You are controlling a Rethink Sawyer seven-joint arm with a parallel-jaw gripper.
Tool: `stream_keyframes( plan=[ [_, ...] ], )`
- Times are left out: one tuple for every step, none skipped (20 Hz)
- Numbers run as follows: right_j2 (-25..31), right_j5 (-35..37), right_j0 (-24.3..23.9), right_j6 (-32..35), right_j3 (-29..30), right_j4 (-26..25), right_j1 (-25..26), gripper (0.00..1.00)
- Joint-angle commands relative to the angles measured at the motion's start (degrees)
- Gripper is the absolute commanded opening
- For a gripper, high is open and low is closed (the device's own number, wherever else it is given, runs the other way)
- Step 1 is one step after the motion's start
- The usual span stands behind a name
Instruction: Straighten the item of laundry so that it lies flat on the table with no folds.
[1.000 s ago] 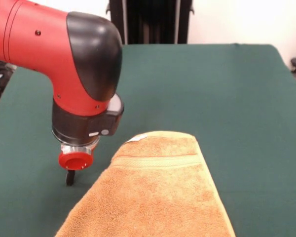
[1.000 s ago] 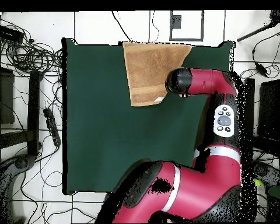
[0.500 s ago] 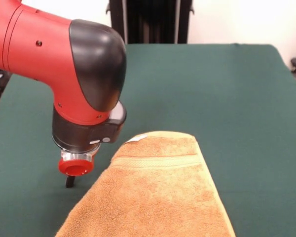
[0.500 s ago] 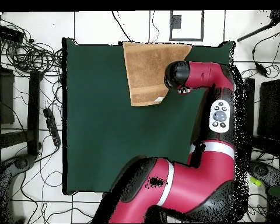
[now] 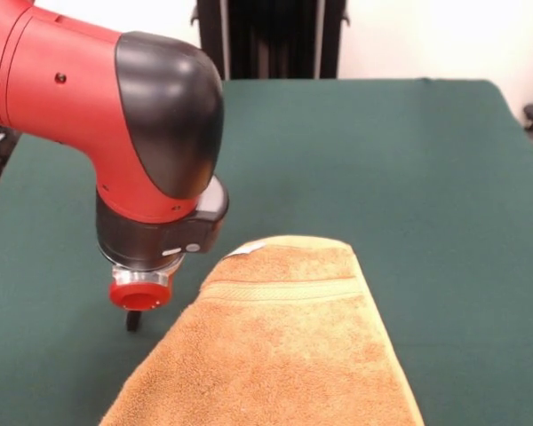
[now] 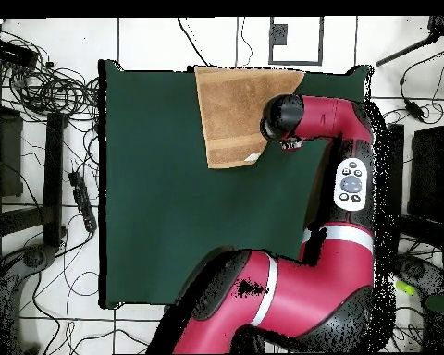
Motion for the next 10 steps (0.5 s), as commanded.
stream_keyframes(
  plan=[
    [9.3,11.7,2.0,-17.5,-2.8,4.1,0.2,1.00],
    [9.6,13.4,1.9,-18.2,-4.6,4.0,1.0,1.00],
    [9.9,14.7,1.9,-19.2,-5.7,4.0,1.3,1.00],
    [10.3,15.7,1.8,-20.3,-6.2,4.0,1.3,1.00],
    [10.1,15.6,1.8,-20.0,-6.2,4.0,1.2,1.00],
    [10.2,16.1,1.6,-20.0,-6.5,4.1,1.1,1.00],
    [10.4,17.9,1.6,-20.0,-7.8,4.1,1.5,1.00],
    [10.8,20.4,1.5,-20.2,-9.8,3.9,2.3,1.00],
    [11.4,22.3,1.6,-20.2,-11.7,3.6,3.0,1.00],
    [11.9,24.2,1.6,-20.3,-13.6,3.4,3.7,1.00]
  ],
)
